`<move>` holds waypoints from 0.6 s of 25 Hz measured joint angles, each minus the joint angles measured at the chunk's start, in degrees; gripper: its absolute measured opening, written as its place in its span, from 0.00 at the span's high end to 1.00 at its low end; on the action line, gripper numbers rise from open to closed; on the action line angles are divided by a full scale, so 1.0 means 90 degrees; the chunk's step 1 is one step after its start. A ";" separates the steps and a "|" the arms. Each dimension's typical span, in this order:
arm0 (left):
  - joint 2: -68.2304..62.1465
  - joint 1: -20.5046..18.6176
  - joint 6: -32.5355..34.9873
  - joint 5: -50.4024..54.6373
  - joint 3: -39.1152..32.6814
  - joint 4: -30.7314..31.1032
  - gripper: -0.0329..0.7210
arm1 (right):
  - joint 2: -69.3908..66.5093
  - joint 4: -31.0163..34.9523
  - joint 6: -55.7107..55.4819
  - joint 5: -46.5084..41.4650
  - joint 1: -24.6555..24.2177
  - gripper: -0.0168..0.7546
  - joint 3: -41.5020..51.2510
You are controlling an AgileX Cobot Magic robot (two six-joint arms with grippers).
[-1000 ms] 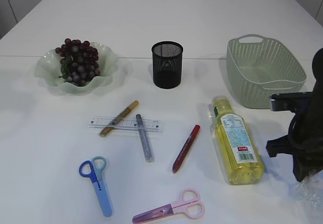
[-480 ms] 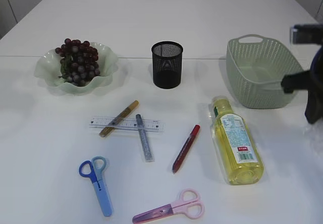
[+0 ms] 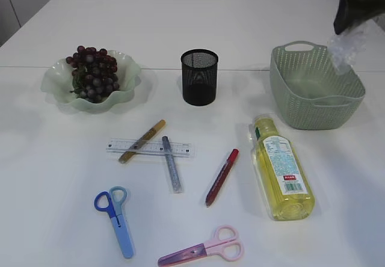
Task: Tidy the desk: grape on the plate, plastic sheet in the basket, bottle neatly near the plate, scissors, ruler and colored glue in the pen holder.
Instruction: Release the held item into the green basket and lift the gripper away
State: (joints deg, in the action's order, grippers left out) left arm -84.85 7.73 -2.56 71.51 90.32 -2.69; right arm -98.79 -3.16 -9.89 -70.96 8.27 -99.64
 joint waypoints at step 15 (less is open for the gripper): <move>0.0000 0.0000 0.0000 0.0000 0.0000 0.0000 0.29 | -0.2538 -0.0280 0.0000 -0.0045 -0.0710 0.89 -0.2738</move>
State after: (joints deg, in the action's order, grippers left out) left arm -84.85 7.73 -2.56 71.51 90.32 -2.69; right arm -121.64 -5.68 -9.89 -71.36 1.88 -124.28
